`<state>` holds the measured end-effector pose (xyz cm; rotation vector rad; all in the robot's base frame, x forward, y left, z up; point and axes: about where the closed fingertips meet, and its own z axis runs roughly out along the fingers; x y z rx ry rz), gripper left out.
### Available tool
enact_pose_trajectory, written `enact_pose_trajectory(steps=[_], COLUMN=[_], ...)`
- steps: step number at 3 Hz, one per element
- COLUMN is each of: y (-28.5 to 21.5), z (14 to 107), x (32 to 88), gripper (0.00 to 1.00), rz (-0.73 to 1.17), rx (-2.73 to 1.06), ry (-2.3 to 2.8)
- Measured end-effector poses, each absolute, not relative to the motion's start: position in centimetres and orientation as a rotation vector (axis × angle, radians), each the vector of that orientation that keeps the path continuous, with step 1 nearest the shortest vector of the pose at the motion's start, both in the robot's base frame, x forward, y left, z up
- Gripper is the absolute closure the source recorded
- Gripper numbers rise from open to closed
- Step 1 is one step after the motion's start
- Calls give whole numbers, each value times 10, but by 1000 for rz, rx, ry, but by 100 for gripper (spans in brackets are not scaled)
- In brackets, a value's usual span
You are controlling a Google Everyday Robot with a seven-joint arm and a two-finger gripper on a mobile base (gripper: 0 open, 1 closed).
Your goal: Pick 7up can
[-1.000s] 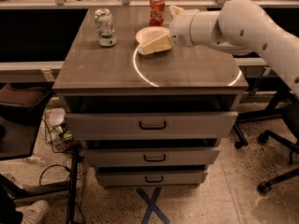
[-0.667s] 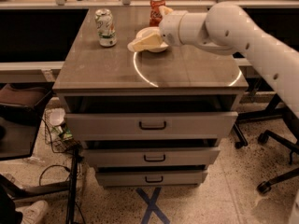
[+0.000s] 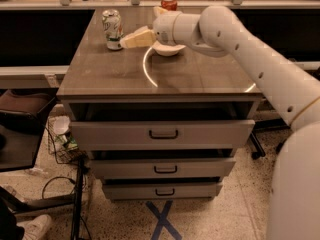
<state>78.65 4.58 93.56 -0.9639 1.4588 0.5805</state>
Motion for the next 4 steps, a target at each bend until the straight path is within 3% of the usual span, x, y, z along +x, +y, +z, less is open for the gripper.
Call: enact_pose_trajectory(steps=[4], y=[106], z=[905], x=[848], gripper=[0], rz=[683], rx=[-850], ry=[1523])
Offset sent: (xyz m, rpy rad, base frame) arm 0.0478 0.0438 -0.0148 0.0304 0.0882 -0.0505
